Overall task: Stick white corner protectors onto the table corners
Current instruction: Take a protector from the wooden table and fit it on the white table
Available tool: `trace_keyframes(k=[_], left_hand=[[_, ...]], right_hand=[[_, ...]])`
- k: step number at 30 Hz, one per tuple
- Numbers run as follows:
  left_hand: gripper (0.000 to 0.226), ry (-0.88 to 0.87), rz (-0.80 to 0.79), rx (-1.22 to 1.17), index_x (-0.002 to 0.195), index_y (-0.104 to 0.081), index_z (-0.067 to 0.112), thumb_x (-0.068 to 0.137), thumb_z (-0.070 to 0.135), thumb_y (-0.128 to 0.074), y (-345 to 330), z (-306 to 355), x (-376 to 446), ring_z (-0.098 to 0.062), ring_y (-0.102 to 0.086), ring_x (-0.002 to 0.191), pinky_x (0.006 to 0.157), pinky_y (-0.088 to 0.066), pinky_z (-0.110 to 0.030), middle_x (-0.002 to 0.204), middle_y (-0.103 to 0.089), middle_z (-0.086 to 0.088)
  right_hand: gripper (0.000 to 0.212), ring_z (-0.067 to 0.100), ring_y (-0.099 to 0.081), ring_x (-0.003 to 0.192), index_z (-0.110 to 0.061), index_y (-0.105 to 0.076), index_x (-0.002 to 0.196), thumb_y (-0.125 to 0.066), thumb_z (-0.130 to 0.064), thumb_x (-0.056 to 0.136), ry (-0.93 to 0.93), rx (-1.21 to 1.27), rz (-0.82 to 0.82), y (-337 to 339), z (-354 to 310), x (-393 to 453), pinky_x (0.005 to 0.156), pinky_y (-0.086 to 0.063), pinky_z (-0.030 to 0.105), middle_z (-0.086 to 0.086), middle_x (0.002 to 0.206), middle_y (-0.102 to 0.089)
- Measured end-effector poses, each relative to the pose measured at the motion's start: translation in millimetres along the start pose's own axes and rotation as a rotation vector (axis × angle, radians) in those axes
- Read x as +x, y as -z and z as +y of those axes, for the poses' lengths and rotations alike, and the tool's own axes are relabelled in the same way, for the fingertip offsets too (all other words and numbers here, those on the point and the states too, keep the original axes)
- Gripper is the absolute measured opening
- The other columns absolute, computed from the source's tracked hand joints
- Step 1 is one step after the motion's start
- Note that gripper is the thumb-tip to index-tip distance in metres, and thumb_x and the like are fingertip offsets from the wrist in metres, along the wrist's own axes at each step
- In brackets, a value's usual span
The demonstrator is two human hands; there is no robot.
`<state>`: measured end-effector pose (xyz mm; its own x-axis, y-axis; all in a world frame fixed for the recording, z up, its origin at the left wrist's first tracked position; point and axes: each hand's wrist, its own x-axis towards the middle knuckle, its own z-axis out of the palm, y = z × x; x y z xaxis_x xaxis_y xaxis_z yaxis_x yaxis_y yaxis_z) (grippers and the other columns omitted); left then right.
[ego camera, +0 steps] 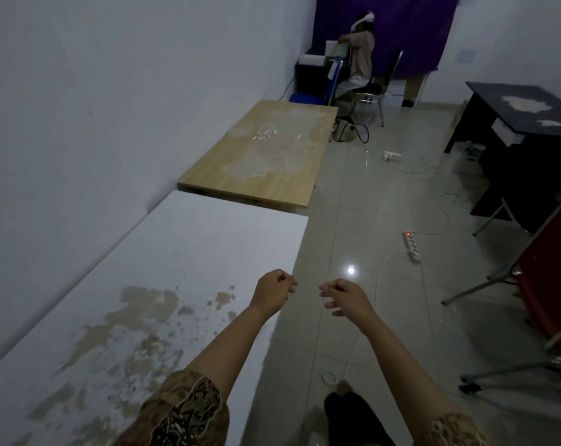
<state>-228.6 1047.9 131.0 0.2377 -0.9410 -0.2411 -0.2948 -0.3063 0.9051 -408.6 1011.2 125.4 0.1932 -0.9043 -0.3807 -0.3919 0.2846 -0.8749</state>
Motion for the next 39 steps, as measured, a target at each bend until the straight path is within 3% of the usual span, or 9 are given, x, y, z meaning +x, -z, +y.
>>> trace_keyframes(k=[3, 9, 16, 25, 31, 39], left_hand=[[0.021, -0.013, -0.013, 0.023, 0.086, -0.063, 0.009, 0.095, 0.014, -0.044, -27.5, 19.3, 54.8, -0.012, -0.054, 0.066, 0.058, -0.045, -0.02, 0.079, -0.063, -0.001], [0.023, 0.04, 0.086, 0.006, 0.09, -0.062, 0.009, 0.097, 0.015, -0.042, -92.9, 74.2, 189.3, -0.012, -0.055, 0.071, 0.06, -0.043, -0.017, 0.084, -0.062, -0.002], [0.023, 0.106, 0.146, -0.028, 0.09, -0.062, 0.011, 0.098, 0.018, -0.042, -134.0, 111.8, 279.5, -0.014, -0.056, 0.073, 0.064, -0.046, -0.02, 0.087, -0.063, -0.005], [0.021, 0.145, 0.198, -0.047, 0.088, -0.062, 0.005, 0.096, 0.016, -0.046, -130.2, 152.5, 421.7, -0.015, -0.055, 0.07, 0.062, -0.044, -0.022, 0.08, -0.062, -0.004], [0.02, 0.127, 0.25, -0.077, 0.084, -0.06, 0.003, 0.095, 0.013, -0.047, -109.3, 184.9, 550.2, -0.013, -0.05, 0.057, 0.042, -0.037, -0.012, 0.074, -0.059, -0.003], [0.025, 0.147, 0.255, -0.06, 0.084, -0.06, 0.005, 0.098, 0.017, -0.044, -83.1, 212.5, 702.3, -0.013, -0.05, 0.06, 0.051, -0.039, -0.019, 0.074, -0.058, -0.002]], right_hand=[[0.021, 0.016, -0.061, 0.074, -0.009, -0.067, 0.106, -0.049, -0.013, 0.095, 0.014, -0.004, 0.005, 29.0, -11.6, 49.5, 0.06, -0.048, 0.022, 0.005, 0.101, -0.068], [0.019, 0.014, -0.059, 0.069, -0.011, -0.067, 0.101, -0.049, -0.011, 0.094, 0.07, -0.072, -0.042, 106.9, -44.2, 174.2, 0.058, -0.045, 0.022, 0.005, 0.098, -0.069], [0.021, 0.012, -0.06, 0.068, -0.009, -0.067, 0.102, -0.048, -0.011, 0.094, 0.113, -0.173, -0.14, 173.3, -82.5, 269.1, 0.056, -0.045, 0.019, 0.004, 0.097, -0.07], [0.021, 0.013, -0.061, 0.07, -0.009, -0.067, 0.104, -0.049, -0.012, 0.094, 0.157, -0.181, -0.221, 197.3, -129.8, 394.7, 0.056, -0.045, 0.02, 0.003, 0.096, -0.069], [0.02, 0.011, -0.061, 0.067, -0.009, -0.067, 0.103, -0.048, -0.012, 0.095, 0.205, -0.241, -0.249, 204.8, -175.8, 518.6, 0.053, -0.045, 0.017, 0.003, 0.095, -0.069], [0.02, 0.01, -0.062, 0.066, -0.014, -0.067, 0.097, -0.048, -0.011, 0.095, 0.159, -0.214, -0.233, 225.8, -222.2, 661.4, 0.053, -0.046, 0.018, 0.003, 0.094, -0.07]])
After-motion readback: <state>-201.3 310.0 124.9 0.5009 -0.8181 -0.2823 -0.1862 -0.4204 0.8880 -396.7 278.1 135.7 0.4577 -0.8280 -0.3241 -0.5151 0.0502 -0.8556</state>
